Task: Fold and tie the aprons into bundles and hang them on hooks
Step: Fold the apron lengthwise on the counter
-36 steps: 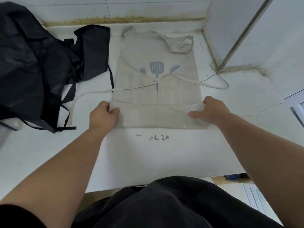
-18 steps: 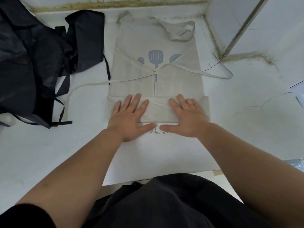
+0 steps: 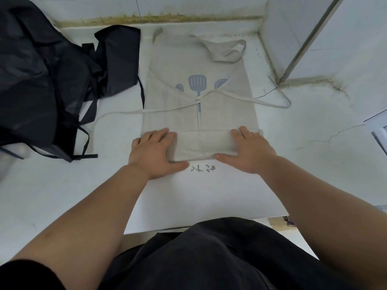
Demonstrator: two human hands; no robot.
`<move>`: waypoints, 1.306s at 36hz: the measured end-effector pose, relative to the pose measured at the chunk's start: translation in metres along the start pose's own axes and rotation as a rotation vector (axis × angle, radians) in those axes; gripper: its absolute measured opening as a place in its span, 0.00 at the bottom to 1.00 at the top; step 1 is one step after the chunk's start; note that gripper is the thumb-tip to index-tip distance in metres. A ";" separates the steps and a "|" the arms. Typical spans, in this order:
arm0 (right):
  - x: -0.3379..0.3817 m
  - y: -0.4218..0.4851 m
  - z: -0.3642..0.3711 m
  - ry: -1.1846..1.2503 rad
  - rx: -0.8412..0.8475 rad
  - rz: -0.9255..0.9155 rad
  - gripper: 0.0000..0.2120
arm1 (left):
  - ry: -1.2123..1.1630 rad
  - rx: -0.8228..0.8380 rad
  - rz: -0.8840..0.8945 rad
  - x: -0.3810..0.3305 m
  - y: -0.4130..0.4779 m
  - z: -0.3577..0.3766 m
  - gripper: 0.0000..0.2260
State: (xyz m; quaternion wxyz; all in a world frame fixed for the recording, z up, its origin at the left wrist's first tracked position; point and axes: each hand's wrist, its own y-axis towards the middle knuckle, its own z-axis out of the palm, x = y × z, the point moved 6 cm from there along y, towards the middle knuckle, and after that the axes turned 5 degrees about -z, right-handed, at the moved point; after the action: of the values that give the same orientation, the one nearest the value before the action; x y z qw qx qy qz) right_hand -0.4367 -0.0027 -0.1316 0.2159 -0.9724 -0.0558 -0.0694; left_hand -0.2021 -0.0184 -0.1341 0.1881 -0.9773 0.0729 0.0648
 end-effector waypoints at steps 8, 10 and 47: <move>0.004 0.003 -0.005 -0.117 0.202 -0.077 0.53 | 0.197 0.131 0.066 -0.017 0.002 -0.021 0.35; 0.002 0.004 -0.001 -0.128 0.198 -0.075 0.51 | 0.314 0.150 0.091 -0.025 0.002 -0.020 0.30; -0.066 0.052 -0.058 0.754 -0.206 0.231 0.24 | -1.180 0.153 -0.459 0.060 0.033 -0.018 0.03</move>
State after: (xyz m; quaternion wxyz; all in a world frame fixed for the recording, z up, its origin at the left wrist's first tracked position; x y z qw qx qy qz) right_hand -0.5009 -0.0794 -0.1110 0.1290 -0.8952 0.1442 -0.4016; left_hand -0.1470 -0.0626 -0.1382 0.2751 -0.7516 -0.2499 0.5450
